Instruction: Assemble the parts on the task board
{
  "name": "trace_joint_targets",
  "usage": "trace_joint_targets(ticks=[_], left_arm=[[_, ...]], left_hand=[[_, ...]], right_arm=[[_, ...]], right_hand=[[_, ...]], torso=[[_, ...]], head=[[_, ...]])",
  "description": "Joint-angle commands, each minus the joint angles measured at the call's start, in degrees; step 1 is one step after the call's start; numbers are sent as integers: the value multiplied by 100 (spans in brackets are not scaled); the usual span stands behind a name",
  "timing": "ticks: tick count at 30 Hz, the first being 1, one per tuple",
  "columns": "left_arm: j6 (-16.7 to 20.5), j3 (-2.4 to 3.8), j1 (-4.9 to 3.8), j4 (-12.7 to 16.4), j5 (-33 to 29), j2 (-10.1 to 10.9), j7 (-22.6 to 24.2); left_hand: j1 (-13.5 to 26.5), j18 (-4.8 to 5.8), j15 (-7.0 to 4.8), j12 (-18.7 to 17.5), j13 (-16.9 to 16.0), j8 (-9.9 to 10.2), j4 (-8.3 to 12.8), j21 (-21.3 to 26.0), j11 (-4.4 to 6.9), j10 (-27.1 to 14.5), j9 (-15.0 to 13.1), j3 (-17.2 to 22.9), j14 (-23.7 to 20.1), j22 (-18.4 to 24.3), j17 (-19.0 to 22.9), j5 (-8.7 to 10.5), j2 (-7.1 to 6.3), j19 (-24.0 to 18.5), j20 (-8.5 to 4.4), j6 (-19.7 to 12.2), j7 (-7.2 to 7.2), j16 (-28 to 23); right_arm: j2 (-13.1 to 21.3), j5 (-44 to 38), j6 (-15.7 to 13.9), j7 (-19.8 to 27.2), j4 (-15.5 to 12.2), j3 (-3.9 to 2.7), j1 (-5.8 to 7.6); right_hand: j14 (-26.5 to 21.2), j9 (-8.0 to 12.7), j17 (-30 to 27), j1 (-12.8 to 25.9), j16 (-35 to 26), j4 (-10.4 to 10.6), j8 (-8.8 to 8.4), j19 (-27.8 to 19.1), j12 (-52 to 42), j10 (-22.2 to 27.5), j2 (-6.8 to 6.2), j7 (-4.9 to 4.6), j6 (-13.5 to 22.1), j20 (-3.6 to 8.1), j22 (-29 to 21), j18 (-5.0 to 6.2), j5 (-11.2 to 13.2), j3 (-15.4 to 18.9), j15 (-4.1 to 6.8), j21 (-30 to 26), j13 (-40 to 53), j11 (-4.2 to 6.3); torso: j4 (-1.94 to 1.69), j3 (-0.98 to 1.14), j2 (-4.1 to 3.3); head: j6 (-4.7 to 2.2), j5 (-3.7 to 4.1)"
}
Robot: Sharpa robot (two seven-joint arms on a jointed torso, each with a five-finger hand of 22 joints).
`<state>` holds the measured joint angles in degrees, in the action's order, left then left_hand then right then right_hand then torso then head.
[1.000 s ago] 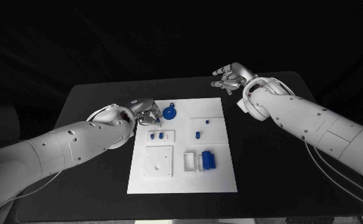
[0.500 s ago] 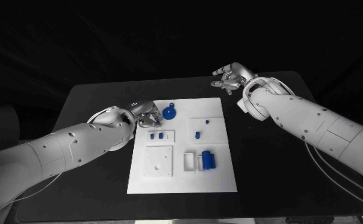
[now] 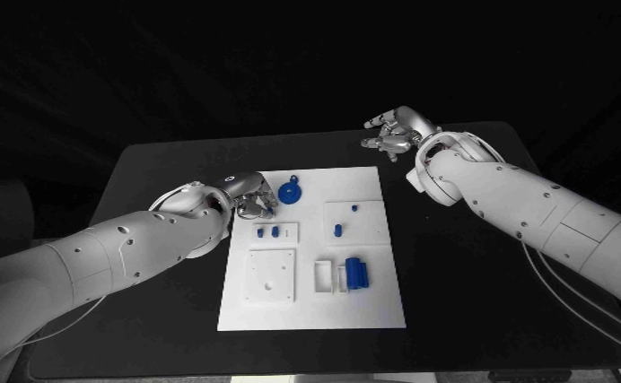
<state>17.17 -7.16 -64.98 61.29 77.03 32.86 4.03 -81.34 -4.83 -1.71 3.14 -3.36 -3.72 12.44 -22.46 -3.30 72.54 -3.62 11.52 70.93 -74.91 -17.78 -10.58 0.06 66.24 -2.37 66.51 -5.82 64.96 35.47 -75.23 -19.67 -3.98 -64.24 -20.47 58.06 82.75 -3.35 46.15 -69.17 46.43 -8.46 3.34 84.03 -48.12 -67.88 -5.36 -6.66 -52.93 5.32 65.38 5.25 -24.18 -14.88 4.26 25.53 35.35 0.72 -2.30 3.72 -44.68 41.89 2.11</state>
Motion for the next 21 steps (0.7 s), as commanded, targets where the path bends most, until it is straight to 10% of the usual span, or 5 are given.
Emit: trace_joint_targets(ticks=[1,21], left_arm=[[-89,-2,13,-26,-27,-28,38],[-126,-9,59,-189,-24,-112,87]], left_hand=[[-39,-101,20,24,-5,14,18,36,2,-3,-6,-9,27,-123,-7,-13,37,-5,-26,16,-23,-35],[-37,-103,22,22,-5,14,23,24,-1,-12,-6,-5,24,-124,-13,-13,39,-13,-24,10,-24,-38]], right_arm=[[0,-1,47,53,-11,-2,-4],[-4,-1,44,55,-12,-2,-7]], right_hand=[[18,-9,-6,57,-26,17,6,243,-24,35,20,-12,-42,44,-6,85,-37,-6,40,7,-7,-14],[20,-9,-6,54,-31,8,6,242,-26,34,23,-13,-32,43,-35,89,-41,-8,39,20,-16,-14]], torso=[[2,0,-1],[6,4,-1]], head=[[-7,-6],[1,8]])
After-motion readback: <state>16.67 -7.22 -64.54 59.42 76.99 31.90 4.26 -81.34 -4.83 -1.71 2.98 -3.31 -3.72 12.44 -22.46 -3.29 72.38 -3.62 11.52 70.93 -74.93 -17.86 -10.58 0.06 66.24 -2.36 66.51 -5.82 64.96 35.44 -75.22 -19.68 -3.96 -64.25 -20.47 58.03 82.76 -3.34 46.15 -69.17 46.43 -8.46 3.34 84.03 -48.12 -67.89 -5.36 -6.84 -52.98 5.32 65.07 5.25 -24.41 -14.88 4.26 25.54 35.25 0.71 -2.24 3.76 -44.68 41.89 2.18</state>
